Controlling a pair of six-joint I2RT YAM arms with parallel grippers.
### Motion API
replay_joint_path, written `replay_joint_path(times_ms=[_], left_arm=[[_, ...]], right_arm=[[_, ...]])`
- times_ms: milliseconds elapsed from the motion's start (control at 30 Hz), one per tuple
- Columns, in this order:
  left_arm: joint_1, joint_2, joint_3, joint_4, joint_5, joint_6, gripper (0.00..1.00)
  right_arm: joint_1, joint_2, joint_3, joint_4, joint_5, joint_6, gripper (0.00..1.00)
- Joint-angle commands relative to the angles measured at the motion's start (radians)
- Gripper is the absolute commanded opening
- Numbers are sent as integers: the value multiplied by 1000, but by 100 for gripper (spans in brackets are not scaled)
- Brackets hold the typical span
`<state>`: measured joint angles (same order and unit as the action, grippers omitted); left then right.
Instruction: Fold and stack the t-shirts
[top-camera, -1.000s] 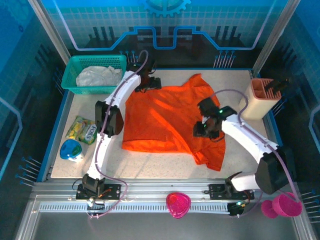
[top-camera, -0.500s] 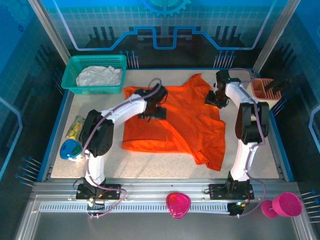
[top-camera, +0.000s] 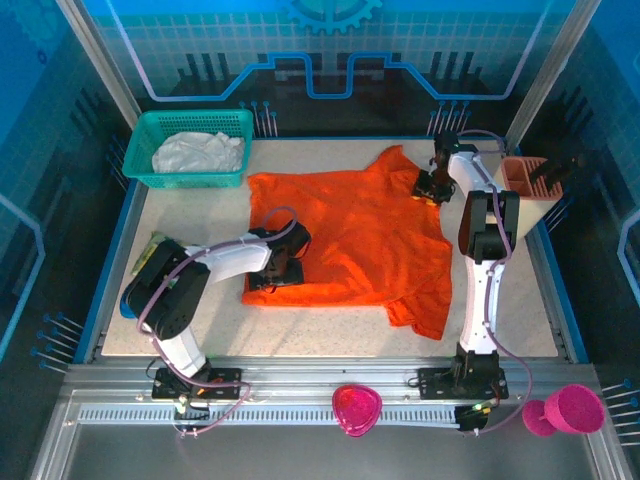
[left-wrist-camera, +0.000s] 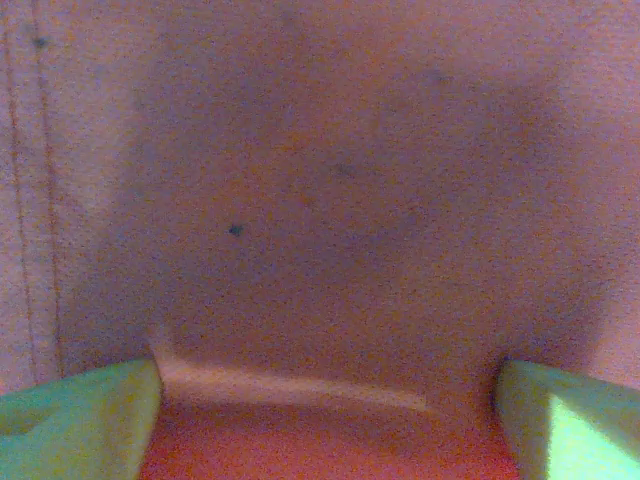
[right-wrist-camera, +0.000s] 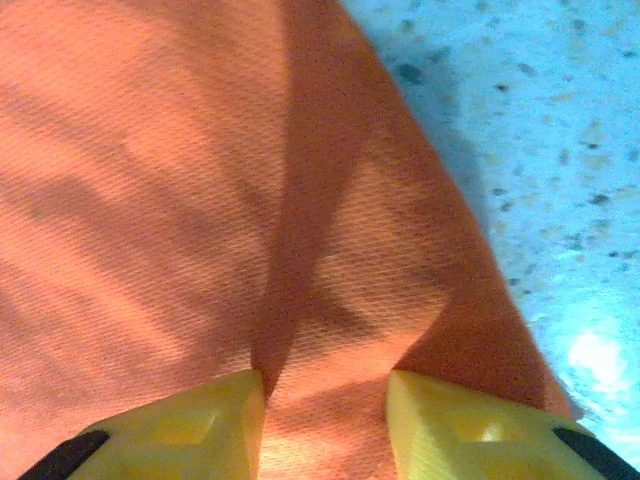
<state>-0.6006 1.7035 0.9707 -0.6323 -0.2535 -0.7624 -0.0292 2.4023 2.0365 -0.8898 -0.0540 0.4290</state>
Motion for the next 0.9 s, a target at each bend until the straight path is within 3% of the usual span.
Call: replay_joint_path(times_ms=[0,233,433,600,867], left_arm=[[-7,-51,-81,-19,-32,-73,88],[-6,-67,-104,-53,-71,-85,88],[-28,-80,79,-119,-115,7,92],[-51,-41,323,-165,-119,112,99],[-50,140,533,-145,-127,178,98]], right_arm=[[-43,28,-21,-80,54,44,37],[-69,-38,-79,-65,71,51,37],[-49,-105,-13,-82,33,-5,45],[-26,-82,170,-137,-13,-72,54],[-29,200,548,-140,-150,-146,61]])
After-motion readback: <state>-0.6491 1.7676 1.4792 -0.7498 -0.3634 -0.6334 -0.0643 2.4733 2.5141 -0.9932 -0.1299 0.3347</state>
